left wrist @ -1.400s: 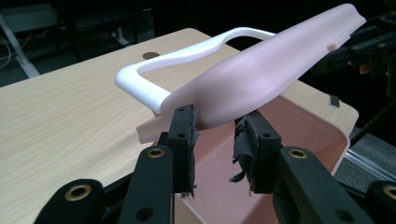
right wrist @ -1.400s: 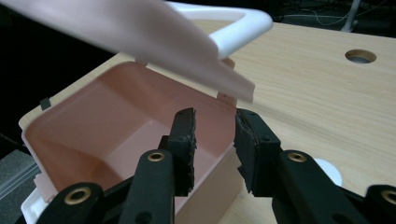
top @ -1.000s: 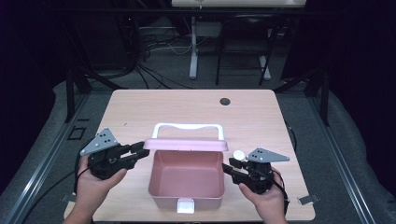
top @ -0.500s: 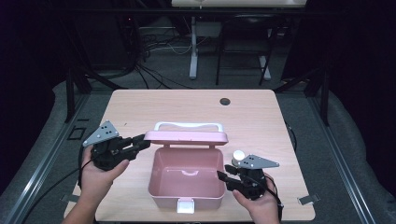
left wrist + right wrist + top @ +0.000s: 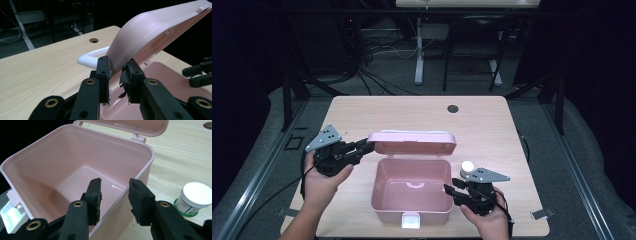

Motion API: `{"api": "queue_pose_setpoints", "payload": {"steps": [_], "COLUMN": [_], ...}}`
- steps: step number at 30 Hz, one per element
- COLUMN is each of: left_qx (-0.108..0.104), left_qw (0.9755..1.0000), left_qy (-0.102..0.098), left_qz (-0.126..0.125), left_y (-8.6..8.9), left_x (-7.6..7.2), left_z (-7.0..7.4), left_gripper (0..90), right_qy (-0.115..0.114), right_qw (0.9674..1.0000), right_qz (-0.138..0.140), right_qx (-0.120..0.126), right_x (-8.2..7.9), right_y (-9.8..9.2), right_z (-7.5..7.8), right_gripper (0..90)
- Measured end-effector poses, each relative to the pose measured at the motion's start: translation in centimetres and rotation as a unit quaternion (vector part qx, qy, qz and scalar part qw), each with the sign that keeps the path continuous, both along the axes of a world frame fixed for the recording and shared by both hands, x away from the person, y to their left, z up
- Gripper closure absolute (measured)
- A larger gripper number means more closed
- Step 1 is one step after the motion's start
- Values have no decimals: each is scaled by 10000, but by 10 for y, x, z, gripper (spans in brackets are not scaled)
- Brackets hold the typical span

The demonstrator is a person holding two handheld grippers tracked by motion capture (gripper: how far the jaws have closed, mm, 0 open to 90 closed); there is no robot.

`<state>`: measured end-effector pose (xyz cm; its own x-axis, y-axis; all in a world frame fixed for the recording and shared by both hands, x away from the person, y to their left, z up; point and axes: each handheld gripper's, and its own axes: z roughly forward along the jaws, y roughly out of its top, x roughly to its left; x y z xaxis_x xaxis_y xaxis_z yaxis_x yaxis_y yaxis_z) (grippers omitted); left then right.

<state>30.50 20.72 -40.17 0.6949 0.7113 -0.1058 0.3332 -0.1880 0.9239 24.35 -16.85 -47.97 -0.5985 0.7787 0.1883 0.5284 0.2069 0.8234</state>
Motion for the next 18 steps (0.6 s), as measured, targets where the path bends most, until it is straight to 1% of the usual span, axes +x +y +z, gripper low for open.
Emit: {"api": "queue_pose_setpoints", "payload": {"steps": [2,4,5,8,13,16,18], "left_qx": [-43,-21,-3,-32,11,26,-14], "left_qw": [10000,10000,10000,10000,9999,9999,9999], "left_qy": [-6,5,43,45,108,102,110], "left_qz": [13,14,25,58,83,96,121], "left_y": [0,0,0,-1,-2,-2,-3], "left_x": [2,4,5,9,14,16,17], "left_z": [-1,-2,-2,-6,-11,-13,-15], "left_gripper": [764,767,768,771,775,777,777], "right_qy": [6,29,34,38,27,33,28], "right_qw": [10000,10000,10000,10000,10000,10000,10000], "right_qz": [-6,-13,-25,-29,-36,-36,-31], "right_qx": [19,29,54,28,29,17,15], "right_x": [0,0,1,1,1,1,1], "right_y": [0,0,0,-1,-1,-1,-1], "right_z": [-1,-1,-2,-2,-2,-2,-3], "right_gripper": [623,624,627,631,635,636,636]}}
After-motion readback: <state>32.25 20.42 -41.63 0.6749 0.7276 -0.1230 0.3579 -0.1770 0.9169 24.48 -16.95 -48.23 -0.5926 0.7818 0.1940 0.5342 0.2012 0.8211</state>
